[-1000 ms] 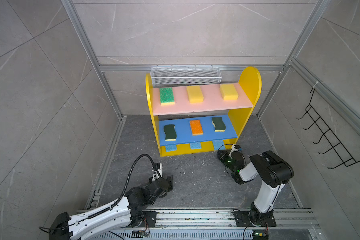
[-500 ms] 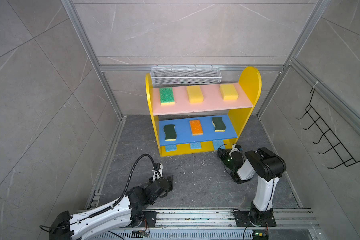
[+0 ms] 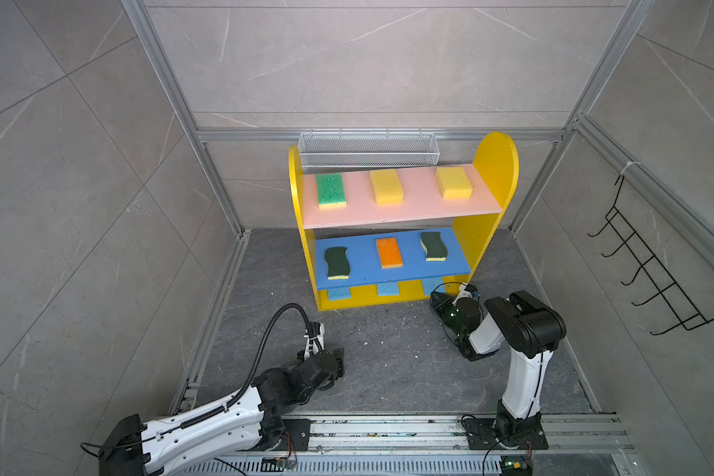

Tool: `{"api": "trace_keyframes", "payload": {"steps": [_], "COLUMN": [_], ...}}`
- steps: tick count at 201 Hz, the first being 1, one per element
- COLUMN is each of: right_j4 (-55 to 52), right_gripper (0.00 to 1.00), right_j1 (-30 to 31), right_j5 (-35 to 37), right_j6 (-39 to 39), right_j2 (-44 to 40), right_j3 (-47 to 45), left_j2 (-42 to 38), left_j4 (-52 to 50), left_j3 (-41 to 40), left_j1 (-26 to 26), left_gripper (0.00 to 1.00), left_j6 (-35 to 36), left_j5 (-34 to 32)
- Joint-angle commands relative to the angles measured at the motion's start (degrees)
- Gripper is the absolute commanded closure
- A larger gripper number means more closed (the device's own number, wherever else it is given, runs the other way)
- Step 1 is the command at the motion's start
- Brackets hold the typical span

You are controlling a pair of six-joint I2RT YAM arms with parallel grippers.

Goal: Arrange cleaning sponges on a shelf
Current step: Place the cleaning sponge at the shelf.

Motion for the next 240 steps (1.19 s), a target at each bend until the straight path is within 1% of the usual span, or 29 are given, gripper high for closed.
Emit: {"api": "trace_keyframes", "payload": {"steps": [1,41,101,140,211,240], "right_j4": [-2.5,-2.4,-3.3,-6.4,-6.8,-9.1], "right_gripper": [1.0,1.0,1.0,1.0,1.0,1.0], "right_j1": [-0.2,-0.2,-0.3,-0.3,-0.3,-0.3], "right_j5": [0.7,0.6,0.4,0.6,0.8,0.8], "right_j6": [-0.2,0.2,-0.2,-1.4,-1.2,-2.2], "right_j2": [0.8,1.8,1.2,-0.3,0.5,-0.6], "right_j3": [1.3,2.5,3.8,4.5,5.4,6.7], "left_j2": [0.1,0.1,1.0,1.6,1.5,1.2], "left_j4": [1.2,1.4,1.9,2.1,2.0,1.6], "left_j3": [2.1,1.7,1.7,1.8,2.1,2.2], "left_j1": [0.0,0.1,0.1,0.1,0.1,0.1], "left_gripper": [0.24,0.24,0.24,0.24,0.24,0.24], "left_j6": [1.3,1.0,0.6,0.5,0.7,0.5], "left_j5": [-1.8,-1.8,-1.8,-1.7,-1.7,-1.6]}}
